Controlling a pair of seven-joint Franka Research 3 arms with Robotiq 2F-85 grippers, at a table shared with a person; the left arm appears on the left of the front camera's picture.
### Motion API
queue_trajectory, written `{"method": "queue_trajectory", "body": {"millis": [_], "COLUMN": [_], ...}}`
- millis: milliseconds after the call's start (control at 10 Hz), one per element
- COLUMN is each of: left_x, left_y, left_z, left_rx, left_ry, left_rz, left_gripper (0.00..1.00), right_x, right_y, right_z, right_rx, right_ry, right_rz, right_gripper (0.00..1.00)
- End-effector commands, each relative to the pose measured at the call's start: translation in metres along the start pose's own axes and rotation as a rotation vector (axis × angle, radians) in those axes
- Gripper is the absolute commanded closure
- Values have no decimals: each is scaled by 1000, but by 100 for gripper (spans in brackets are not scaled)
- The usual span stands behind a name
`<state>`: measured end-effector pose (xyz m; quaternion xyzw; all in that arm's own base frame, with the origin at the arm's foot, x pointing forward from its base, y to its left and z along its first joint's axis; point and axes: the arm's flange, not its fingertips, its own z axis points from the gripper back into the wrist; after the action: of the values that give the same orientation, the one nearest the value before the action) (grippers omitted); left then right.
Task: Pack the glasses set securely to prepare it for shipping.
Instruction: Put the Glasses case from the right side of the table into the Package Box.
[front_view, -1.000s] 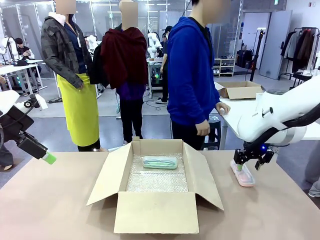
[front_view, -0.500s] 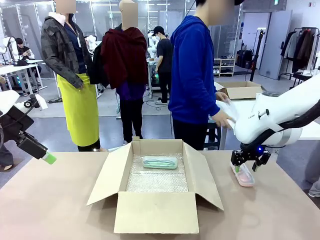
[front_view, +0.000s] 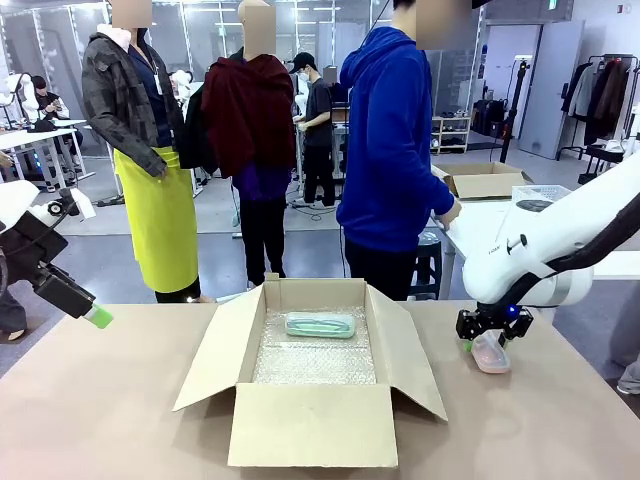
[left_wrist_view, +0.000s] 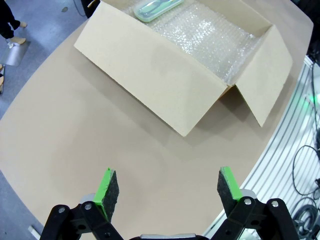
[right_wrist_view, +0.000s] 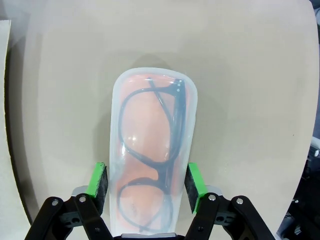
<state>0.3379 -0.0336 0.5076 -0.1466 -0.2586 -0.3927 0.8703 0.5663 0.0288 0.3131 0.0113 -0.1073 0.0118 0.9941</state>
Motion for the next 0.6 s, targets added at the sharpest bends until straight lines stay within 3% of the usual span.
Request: {"method": "queue_trajectory", "body": {"millis": [0,200,300,400,500], "left_x": [-1,-1,-1,-1,-1], "left_y": [1,1,1,1,1], "left_z": [2,2,2,2,2], "left_rx": [-17,-17,-17,-17,-17], "left_ry": [-16,-16,-16,-16,-16], "left_rz": [-7,-7,-7,-7,-7], "left_gripper": [0,0,0,0,0], "right_x": [-1,-2,-2,-3,-5], "right_y": [4,4,4,1,-1], "right_z": [2,5,7,14,37], "right_rx": [-6,-11,5,14,21], "right_ry": [-29,-33,-33,-29,-55], "right_rz": [-32,-33,-40,-44,-21], "right_gripper": [37,42,62,55,55]}}
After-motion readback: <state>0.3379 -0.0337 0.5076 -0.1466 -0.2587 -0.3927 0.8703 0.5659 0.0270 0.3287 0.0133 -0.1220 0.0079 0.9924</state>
